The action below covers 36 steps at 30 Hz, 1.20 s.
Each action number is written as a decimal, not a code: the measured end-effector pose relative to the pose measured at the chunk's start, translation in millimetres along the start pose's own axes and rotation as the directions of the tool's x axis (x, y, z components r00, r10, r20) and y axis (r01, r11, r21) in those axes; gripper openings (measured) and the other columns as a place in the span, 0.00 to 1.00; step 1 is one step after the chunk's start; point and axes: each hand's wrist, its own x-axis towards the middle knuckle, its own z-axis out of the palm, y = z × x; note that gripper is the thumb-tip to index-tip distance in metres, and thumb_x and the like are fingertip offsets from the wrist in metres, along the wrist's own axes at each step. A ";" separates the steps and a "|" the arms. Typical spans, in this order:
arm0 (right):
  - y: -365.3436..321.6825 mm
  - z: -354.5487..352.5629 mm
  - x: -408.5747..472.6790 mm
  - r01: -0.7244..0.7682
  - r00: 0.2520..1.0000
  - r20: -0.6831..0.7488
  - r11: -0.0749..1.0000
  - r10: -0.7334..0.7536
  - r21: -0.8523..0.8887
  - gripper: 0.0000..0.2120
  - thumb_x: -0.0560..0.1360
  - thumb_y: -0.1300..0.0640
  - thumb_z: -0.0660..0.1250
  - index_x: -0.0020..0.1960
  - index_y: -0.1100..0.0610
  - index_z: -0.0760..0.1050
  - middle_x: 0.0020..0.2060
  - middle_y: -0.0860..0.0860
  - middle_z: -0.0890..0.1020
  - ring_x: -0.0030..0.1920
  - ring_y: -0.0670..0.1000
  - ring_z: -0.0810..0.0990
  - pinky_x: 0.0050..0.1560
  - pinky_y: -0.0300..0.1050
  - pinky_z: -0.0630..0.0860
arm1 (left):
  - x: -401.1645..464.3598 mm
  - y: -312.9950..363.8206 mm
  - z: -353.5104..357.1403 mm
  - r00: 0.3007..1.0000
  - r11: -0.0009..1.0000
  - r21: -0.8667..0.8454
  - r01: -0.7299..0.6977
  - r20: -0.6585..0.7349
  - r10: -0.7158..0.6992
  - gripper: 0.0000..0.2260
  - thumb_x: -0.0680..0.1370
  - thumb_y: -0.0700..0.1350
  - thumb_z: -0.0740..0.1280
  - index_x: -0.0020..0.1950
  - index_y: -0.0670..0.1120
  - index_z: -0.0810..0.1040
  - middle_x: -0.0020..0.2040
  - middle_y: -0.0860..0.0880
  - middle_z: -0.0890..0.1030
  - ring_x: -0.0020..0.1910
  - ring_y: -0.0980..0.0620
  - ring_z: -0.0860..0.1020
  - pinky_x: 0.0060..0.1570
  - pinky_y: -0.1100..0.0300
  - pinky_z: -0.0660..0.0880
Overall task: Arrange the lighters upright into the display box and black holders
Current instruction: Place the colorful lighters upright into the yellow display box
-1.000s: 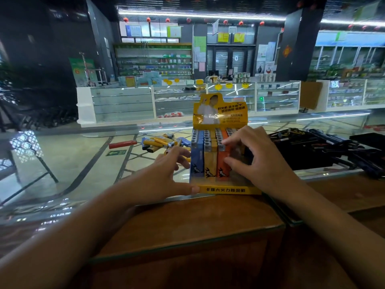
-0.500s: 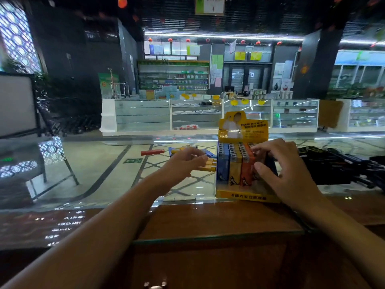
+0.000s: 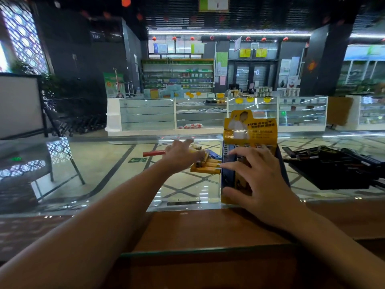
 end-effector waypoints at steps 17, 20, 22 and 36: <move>13.0 0.6 -4.2 0.010 1.000 0.027 0.995 -0.013 0.104 0.13 0.70 0.35 0.64 0.51 0.38 0.69 0.68 0.39 0.66 0.71 0.39 0.53 0.68 0.42 0.44 | 25.1 -10.1 -3.7 0.948 0.962 0.141 -0.234 0.251 0.194 0.20 0.78 0.57 0.67 0.68 0.55 0.71 0.60 0.46 0.72 0.50 0.51 0.75 0.45 0.58 0.73; 11.6 -0.5 -3.9 -0.007 1.000 0.024 0.995 0.005 0.102 0.12 0.70 0.36 0.63 0.50 0.39 0.69 0.67 0.39 0.66 0.71 0.42 0.57 0.68 0.43 0.46 | 10.9 -17.7 -10.4 0.939 0.946 0.158 -0.282 0.247 0.239 0.18 0.79 0.55 0.67 0.67 0.54 0.71 0.60 0.48 0.70 0.50 0.54 0.73 0.43 0.61 0.71; 11.4 -0.3 -3.9 -0.016 0.999 0.029 0.996 0.014 0.086 0.11 0.70 0.36 0.63 0.49 0.39 0.69 0.68 0.40 0.67 0.72 0.46 0.60 0.67 0.43 0.46 | -1.1 -20.6 -14.2 0.934 0.937 0.169 -0.304 0.247 0.259 0.18 0.79 0.55 0.66 0.67 0.54 0.71 0.61 0.48 0.70 0.51 0.53 0.73 0.46 0.59 0.73; 10.5 -3.9 -6.2 -0.014 0.998 0.067 0.991 0.005 0.132 0.13 0.70 0.34 0.61 0.50 0.39 0.73 0.69 0.42 0.67 0.73 0.50 0.58 0.69 0.43 0.44 | -57.2 -44.9 -39.1 0.905 0.946 0.041 -0.322 0.308 0.295 0.20 0.75 0.56 0.67 0.66 0.60 0.71 0.71 0.55 0.62 0.67 0.53 0.66 0.64 0.57 0.73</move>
